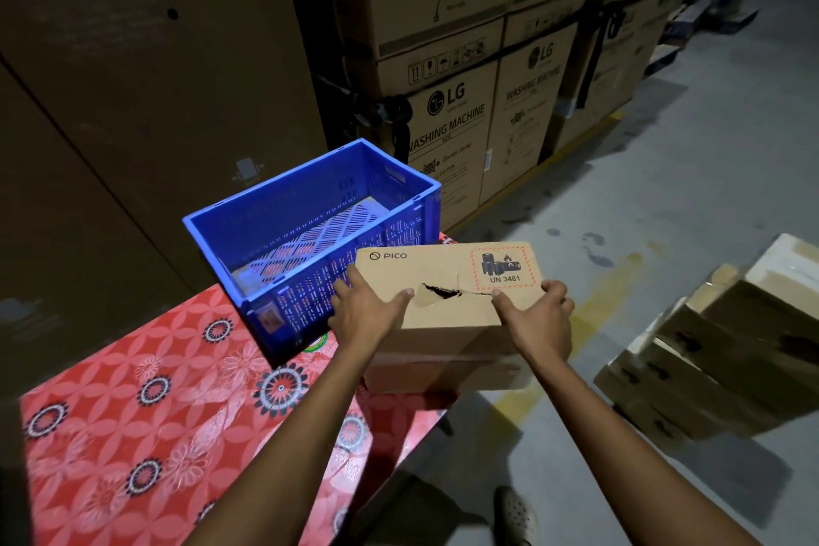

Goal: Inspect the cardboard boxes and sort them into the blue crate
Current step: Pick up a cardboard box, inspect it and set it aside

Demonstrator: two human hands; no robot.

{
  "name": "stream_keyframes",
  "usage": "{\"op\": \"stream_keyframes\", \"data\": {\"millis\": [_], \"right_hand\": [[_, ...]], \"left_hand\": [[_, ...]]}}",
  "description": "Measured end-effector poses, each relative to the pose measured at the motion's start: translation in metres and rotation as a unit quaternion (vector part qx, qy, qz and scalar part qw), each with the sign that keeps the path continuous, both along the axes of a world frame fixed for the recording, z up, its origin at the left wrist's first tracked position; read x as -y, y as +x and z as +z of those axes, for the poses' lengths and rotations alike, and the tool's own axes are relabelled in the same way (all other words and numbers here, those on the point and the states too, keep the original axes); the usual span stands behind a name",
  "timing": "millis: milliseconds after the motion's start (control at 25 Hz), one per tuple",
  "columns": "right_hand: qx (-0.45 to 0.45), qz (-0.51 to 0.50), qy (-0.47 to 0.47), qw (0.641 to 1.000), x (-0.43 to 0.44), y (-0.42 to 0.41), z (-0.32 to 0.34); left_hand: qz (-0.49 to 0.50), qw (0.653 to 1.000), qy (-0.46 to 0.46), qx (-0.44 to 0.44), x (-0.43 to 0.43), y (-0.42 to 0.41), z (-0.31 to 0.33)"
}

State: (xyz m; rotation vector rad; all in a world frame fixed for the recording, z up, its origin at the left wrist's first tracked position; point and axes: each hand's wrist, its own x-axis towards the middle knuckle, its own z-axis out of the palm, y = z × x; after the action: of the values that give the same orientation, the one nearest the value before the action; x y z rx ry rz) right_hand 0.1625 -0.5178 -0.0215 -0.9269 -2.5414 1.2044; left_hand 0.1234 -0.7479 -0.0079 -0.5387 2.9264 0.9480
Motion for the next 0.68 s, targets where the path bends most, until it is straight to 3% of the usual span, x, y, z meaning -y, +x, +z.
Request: {"op": "stream_keyframes", "data": {"millis": [200, 440, 560, 680], "right_hand": [[0.012, -0.001, -0.002, 1.000, -0.003, -0.010, -0.003], [-0.011, -0.011, -0.025, 1.000, -0.005, -0.016, 0.000], [-0.036, -0.005, -0.006, 0.999, -0.008, -0.025, 0.014], [-0.117, 0.016, 0.036, 0.992, -0.005, -0.039, 0.047]], "left_hand": [[-0.036, 0.997, -0.034, 0.055, -0.010, -0.009, 0.006], [-0.039, 0.998, -0.027, 0.036, -0.009, -0.008, 0.007], [-0.022, 0.999, 0.020, 0.022, -0.009, -0.006, 0.005], [0.016, 0.990, 0.140, 0.009, -0.012, -0.003, 0.002]]}}
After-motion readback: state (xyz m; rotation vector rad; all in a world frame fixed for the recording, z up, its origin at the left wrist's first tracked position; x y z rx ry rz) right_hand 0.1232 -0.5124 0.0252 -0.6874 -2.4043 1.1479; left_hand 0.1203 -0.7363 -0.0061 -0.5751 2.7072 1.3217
